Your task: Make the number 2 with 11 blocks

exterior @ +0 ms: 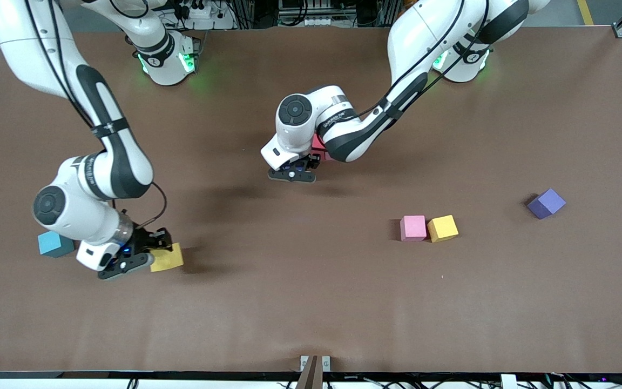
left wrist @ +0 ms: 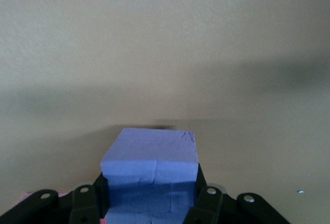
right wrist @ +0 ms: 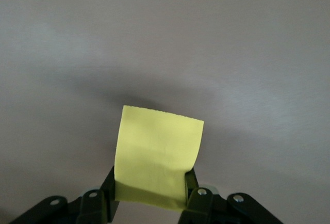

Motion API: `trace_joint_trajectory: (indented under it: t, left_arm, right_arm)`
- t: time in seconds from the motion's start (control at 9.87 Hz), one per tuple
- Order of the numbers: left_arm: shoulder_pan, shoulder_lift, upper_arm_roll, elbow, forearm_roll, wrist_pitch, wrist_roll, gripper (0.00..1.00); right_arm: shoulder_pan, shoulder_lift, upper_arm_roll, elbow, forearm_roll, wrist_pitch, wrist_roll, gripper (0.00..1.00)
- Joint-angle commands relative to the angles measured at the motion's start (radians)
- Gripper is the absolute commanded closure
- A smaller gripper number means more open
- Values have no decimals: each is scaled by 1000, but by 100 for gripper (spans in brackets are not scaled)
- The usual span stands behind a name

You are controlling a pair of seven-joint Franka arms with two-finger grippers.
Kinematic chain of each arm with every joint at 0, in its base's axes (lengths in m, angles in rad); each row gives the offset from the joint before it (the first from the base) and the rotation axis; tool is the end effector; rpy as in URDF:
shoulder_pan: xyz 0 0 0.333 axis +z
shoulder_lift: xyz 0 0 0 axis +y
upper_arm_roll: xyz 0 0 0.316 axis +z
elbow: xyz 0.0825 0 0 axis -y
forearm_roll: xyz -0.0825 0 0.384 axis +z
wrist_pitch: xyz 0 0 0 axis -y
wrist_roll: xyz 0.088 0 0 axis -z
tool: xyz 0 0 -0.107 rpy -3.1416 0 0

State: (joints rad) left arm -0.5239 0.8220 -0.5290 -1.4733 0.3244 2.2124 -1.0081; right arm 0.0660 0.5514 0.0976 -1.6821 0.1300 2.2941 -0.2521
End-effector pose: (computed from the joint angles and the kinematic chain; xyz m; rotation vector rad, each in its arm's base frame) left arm 0.4246 -0.5808 0.2379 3.0455 -0.1341 -0.1232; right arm 0.6755 0.1067 0.2881 -2.9547 -0.4716 -0.1023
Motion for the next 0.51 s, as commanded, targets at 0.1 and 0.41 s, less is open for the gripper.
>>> trace_joint_trajectory:
  t: [0.1,0.41]
  left_arm:
    - [-14,25,4,13,5,24,-47,80]
    - [-27,25,6,11,15,24,-41,80]
  right_arm:
    - [9,-36,4,-16,13,-35,28,73]
    - [2,-25,1,-21,91,-62,28,73]
